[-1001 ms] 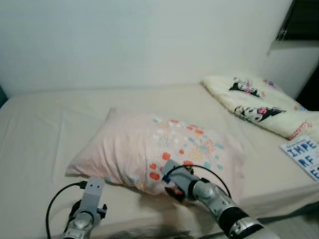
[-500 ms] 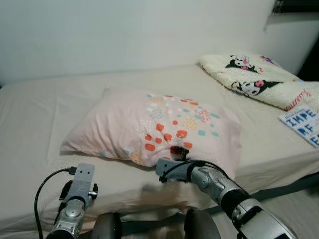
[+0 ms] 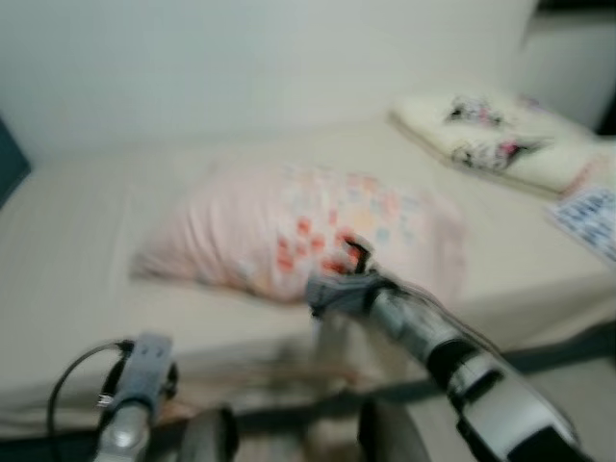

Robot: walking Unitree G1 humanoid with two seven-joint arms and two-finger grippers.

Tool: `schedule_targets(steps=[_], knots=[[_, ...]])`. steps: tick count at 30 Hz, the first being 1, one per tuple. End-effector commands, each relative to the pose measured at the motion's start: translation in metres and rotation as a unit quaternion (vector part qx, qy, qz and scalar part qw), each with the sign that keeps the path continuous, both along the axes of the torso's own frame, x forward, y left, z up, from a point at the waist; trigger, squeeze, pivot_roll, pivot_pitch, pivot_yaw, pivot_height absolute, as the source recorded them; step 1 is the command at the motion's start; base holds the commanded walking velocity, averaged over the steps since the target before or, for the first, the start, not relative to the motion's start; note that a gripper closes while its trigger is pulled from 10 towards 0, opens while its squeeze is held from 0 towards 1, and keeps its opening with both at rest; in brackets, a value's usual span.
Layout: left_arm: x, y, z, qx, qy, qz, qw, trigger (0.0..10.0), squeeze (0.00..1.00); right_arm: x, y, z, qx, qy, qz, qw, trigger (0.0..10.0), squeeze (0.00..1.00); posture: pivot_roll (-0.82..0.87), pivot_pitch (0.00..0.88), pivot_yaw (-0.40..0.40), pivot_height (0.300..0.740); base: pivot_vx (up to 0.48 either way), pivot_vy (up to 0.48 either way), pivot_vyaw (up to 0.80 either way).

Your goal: Clean up the room

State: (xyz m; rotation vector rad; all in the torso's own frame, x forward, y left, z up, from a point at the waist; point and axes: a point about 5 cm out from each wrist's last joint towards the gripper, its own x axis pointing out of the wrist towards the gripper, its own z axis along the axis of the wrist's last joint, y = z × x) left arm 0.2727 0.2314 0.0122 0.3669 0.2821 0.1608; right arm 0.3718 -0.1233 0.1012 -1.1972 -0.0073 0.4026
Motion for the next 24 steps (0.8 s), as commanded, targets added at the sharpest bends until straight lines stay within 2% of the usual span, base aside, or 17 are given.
schedule_targets(steps=[1, 7, 16, 17, 18, 21, 22, 23, 24], knots=[[-0.003, 0.000, -0.003, 0.004, 0.009, -0.008, 1.000, 10.0, 0.00, -0.002, 0.000, -0.004, 0.030, 0.020, -0.012, 0.999, 10.0, 0.00, 0.14, 0.239, -0.057, 0.515, 0.000, 0.000, 0.00], [0.000, -0.003, 0.000, 0.007, 0.008, -0.019, 1.000, 10.0, 0.00, -0.002, 0.010, -0.002, 0.049, 0.022, 0.005, 0.999, 10.0, 0.00, 0.13, 0.247, -0.045, 0.515, 0.000, 0.000, 0.00], [0.000, -0.004, 0.002, 0.002, -0.002, -0.018, 1.000, 10.0, 0.00, 0.004, 0.015, 0.014, 0.026, -0.026, 0.032, 0.999, 10.0, 0.00, 0.13, 0.261, -0.048, 0.515, 0.000, 0.000, 0.00], [0.002, 0.001, 0.014, -0.003, -0.032, -0.005, 0.999, 10.0, 0.00, 0.011, 0.025, 0.036, 0.023, -0.063, 0.068, 0.995, 10.0, 0.00, 0.15, 0.282, -0.052, 0.515, 0.000, 0.000, 0.00], [0.004, 0.004, 0.022, -0.004, -0.048, -0.001, 0.999, 10.0, 0.00, 0.014, 0.031, 0.046, 0.025, -0.076, 0.084, 0.993, 10.0, 0.00, 0.15, 0.288, -0.052, 0.515, 0.000, 0.000, 0.00], [0.006, 0.007, 0.029, -0.002, -0.062, 0.001, 0.998, 10.0, 0.00, 0.016, 0.036, 0.055, 0.026, -0.087, 0.100, 0.991, 10.0, 0.00, 0.16, 0.293, -0.053, 0.515, 0.000, 0.000, 0.00], [0.012, 0.013, 0.045, 0.004, -0.092, 0.007, 0.996, 10.0, 0.00, 0.019, 0.050, 0.076, 0.023, -0.112, 0.135, 0.984, 10.0, 0.00, 0.17, 0.308, -0.056, 0.515, 0.000, 0.000, 0.00], [0.012, 0.013, 0.045, 0.004, -0.092, 0.007, 0.996, 10.0, 0.00, 0.019, 0.050, 0.076, 0.023, -0.112, 0.135, 0.984, 10.0, 0.00, 0.17, 0.308, -0.056, 0.515, 0.000, 0.000, 0.00], [0.016, 0.016, 0.054, 0.008, -0.106, 0.008, 0.994, 10.0, 0.00, 0.020, 0.058, 0.087, 0.024, -0.122, 0.154, 0.980, 10.0, 0.00, 0.17, 0.310, -0.056, 0.515, 0.000, 0.000, 0.00]])
